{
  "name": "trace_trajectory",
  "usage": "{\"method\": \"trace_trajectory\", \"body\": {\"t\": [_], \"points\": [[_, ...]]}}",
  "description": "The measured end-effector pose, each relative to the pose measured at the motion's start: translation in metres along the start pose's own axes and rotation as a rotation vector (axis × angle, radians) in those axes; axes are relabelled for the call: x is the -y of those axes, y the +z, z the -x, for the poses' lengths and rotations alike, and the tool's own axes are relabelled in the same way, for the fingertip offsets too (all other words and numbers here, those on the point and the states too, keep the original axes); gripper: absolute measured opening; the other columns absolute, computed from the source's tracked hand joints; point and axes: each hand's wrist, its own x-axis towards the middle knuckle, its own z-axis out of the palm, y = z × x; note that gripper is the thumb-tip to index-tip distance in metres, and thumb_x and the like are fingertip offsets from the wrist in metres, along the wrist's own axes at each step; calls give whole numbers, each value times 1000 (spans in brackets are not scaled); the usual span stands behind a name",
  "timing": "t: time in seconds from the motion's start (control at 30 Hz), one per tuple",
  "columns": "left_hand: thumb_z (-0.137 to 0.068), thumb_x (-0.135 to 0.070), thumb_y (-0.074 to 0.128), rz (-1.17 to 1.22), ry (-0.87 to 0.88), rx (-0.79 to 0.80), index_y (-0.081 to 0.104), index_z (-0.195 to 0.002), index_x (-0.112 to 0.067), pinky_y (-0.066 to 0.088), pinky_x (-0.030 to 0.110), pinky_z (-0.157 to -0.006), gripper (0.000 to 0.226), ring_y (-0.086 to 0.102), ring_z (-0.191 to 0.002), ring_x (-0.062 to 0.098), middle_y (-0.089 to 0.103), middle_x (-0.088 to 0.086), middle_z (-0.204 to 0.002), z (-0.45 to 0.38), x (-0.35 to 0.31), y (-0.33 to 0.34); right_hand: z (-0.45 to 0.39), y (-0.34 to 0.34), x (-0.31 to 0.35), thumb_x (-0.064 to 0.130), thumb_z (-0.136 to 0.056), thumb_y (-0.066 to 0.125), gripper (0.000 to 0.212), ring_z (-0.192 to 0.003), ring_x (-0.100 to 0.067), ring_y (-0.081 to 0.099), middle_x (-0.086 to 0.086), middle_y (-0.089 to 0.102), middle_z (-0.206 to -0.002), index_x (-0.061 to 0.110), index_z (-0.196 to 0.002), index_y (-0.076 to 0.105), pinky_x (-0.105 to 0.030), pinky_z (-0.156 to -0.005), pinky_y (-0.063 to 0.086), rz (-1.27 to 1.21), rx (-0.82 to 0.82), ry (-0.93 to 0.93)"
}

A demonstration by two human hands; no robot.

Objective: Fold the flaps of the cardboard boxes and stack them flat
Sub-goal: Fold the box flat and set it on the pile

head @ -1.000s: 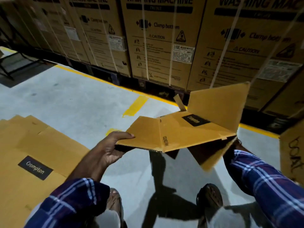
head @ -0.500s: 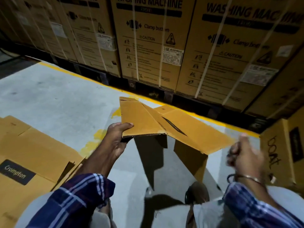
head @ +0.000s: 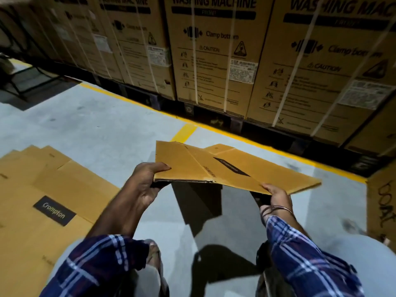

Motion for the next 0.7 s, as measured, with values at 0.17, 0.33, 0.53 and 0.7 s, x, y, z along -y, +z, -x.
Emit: {"method": "trace_trajectory", "body": {"t": [0.17, 0.33, 0.53, 0.7], "points": [[-88, 8, 61, 30, 7, -67, 63, -83, 0, 60, 26, -57, 10, 67, -60, 19, 66, 11, -73, 15, -23, -44, 19, 23, -25, -11, -83, 67, 50, -94, -37, 71, -20, 70, -112, 0, -131, 60, -45, -69, 63, 65, 133, -31], [-93, 2, 61, 174, 3, -175, 66, -83, -9, 56, 22, -47, 16, 68, -51, 14, 70, 4, -64, 38, -22, -116, 44, 51, -66, 14, -89, 70, 45, -100, -33, 73, -15, 72, -120, 11, -133, 63, -43, -75, 62, 216, 337, 116], [-95, -1, 61, 293, 45, -455, 38, -154, -12, 59, 25, -57, 65, 70, -80, 19, 70, 9, -112, 63, 8, -230, 77, 112, -147, -4, -88, 65, 19, -71, -21, 73, -7, 74, -87, 9, -102, 68, -32, -60, 59, 496, 461, 220], [-101, -3, 55, 418, 109, -594, 47, -145, -15, 60, 22, -62, 46, 71, -74, 14, 74, -4, -94, 81, 26, -307, 112, 188, -228, 1, -92, 66, 11, -82, -27, 65, -14, 68, -95, 9, -98, 62, -51, -90, 56, 854, 682, 228]]}}
